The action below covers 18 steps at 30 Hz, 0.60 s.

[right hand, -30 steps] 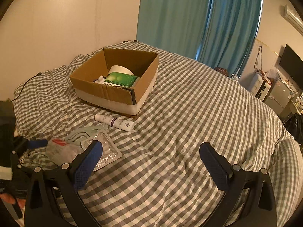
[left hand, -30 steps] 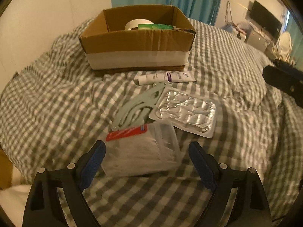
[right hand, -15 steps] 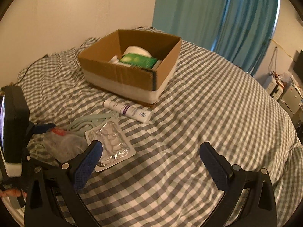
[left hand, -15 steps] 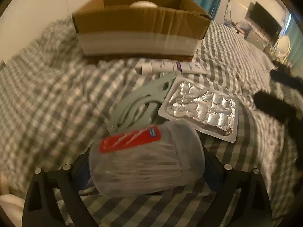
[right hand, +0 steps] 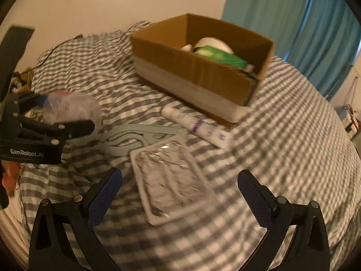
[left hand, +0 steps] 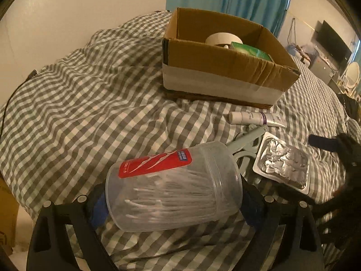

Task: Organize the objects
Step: 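Grasp the clear swab jar with the left tool while the right tool grasps the foil blister pack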

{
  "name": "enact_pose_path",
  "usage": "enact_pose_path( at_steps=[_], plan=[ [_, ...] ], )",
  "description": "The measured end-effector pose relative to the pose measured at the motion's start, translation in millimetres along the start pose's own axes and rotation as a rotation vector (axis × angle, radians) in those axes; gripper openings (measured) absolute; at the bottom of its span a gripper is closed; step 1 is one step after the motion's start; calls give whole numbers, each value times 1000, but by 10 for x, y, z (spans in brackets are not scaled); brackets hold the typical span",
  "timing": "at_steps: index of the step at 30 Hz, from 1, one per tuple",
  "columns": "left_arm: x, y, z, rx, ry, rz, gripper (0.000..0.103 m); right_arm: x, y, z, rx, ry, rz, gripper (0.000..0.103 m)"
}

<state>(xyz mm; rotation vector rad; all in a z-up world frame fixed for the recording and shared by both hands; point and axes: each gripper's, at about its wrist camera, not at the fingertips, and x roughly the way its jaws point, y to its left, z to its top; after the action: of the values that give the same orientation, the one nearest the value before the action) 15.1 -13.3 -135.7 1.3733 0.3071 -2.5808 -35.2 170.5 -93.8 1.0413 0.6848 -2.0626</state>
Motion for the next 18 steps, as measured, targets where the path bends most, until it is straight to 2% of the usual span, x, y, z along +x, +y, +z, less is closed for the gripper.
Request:
enact_pose_path(
  at_steps=[3,6,7,9,11,12,13,15,18],
  plan=[
    [16,-15,-23,21,20,-14,95,188,55,29,1,59,7,97],
    [-14,-45,-28,54,22,-16,95,348,97,23,-8,122,-34,82],
    [-25,-48,-29,60,20,-17,95,349,113,16,-17,126,-50,74],
    [-81,-60,-28,70,11,-22,95,294,122,12,-15,122,-55,65],
    [-148,-60,-7,71,-4,-31,95,194,103,16,18,116,-48,44],
    [-184,-62,7,71,-12,-35,95,137,96,23,29,115,-55,24],
    [-234,-63,24,71,-24,-39,95,58,91,34,34,107,-60,16],
    [-309,-65,61,74,-42,-42,95,-105,81,64,38,74,-70,8],
    [-447,-71,153,83,-75,-48,95,-301,79,124,44,25,-94,7]
  ],
)
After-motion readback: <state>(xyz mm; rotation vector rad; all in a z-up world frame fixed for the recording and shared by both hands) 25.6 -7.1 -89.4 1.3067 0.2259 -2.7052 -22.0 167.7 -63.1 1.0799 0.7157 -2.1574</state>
